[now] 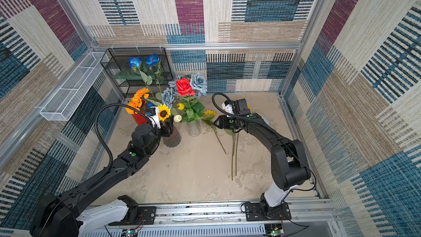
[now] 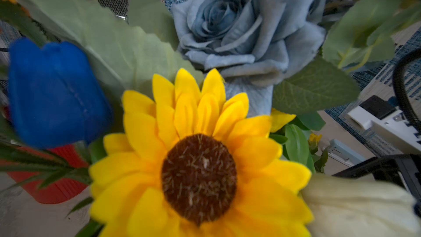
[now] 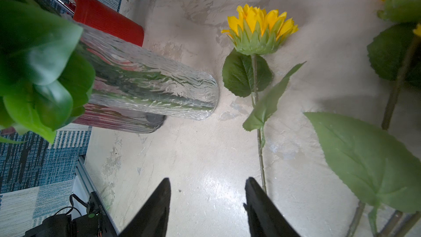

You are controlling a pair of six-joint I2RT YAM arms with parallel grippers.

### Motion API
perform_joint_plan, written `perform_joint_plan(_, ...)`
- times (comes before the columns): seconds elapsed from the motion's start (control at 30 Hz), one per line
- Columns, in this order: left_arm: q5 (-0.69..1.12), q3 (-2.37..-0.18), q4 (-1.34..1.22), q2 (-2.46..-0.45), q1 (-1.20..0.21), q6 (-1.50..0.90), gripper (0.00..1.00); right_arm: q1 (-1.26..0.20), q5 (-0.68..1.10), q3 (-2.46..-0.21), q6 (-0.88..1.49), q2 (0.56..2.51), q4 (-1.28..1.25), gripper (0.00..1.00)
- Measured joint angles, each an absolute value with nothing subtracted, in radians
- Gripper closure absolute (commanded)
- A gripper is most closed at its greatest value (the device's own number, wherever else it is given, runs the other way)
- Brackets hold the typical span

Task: Pick out yellow flowers from the vase
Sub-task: Pick up the flower from the vase.

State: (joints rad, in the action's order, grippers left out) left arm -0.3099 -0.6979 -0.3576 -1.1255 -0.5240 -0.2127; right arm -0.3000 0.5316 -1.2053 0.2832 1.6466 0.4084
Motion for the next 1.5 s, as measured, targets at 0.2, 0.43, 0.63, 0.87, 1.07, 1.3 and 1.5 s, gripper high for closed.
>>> perform_joint_plan(0.2,-0.335,-0.714,-0.408,-1.144,-0.524,-0.188,0.55,-0.298,0.532,-1.206,0.283,1.647,0.408,0.45)
perform_joint_plan(0.43,-0.335,-0.716,-0.406,-1.098,-0.524,-0.18,0.68,-0.295,0.539,-1.21,0.283,1.647,0.408,0.45)
perform_joint_plan(0.63,-0.334,-0.72,-0.386,-1.052,-0.524,-0.179,0.69,-0.295,0.543,-1.21,0.283,1.647,0.408,0.45)
perform_joint_plan(0.87,-0.324,-0.761,-0.356,-0.992,-0.525,-0.179,0.68,-0.295,0.547,-1.208,0.284,1.647,0.408,0.45)
perform_joint_plan(1.07,-0.296,-0.831,-0.282,-0.963,-0.525,-0.18,0.68,-0.295,0.548,-1.208,0.284,1.645,0.408,0.43)
perform_joint_plan(1.3,-0.249,-0.94,-0.172,-0.923,-0.525,-0.185,0.68,-0.288,0.549,-1.208,0.283,1.628,0.405,0.41)
perform_joint_plan(1.5,-0.194,-1.076,-0.03,-0.908,-0.525,-0.197,0.67,-0.264,0.55,-1.208,0.284,1.591,0.401,0.24)
